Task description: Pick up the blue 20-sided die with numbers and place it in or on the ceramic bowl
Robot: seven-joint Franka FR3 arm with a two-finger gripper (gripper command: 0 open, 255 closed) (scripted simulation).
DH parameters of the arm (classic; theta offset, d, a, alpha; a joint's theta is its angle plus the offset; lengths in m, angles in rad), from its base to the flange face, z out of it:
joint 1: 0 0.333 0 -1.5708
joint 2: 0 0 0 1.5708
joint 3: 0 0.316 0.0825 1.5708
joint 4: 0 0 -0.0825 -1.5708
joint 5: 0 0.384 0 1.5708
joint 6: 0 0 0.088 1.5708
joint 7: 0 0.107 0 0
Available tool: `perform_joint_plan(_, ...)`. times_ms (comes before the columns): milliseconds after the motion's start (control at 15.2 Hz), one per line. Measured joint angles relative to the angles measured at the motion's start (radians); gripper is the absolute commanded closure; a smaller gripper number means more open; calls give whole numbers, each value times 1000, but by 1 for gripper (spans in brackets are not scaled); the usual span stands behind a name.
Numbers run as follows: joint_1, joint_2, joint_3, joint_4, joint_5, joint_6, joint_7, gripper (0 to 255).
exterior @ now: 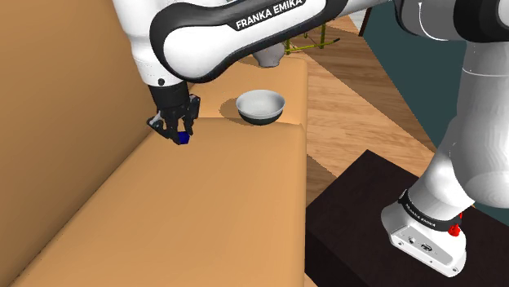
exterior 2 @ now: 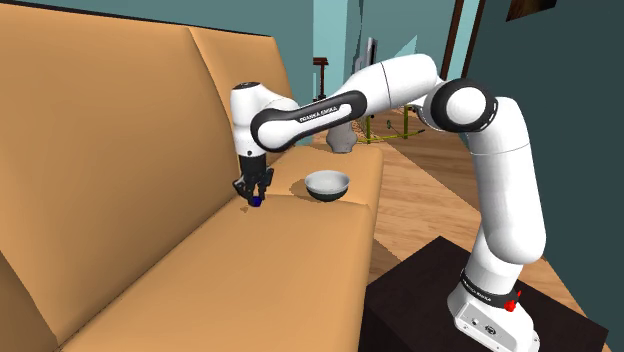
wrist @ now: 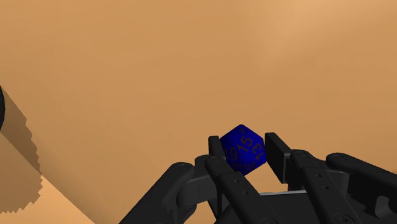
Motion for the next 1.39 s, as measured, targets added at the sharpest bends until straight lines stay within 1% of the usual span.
perform_joint_plan(462,5,-15,6,74,11,-87,-12,255)
perform_joint_plan(528,-5,-27,5,65,17,-87,-23,255)
perform_joint_plan(990,-140,-181,-20,-134,96,-15,-169,255)
perform_joint_plan(1386,-243,-287,-67,-275,156,43,-323,255)
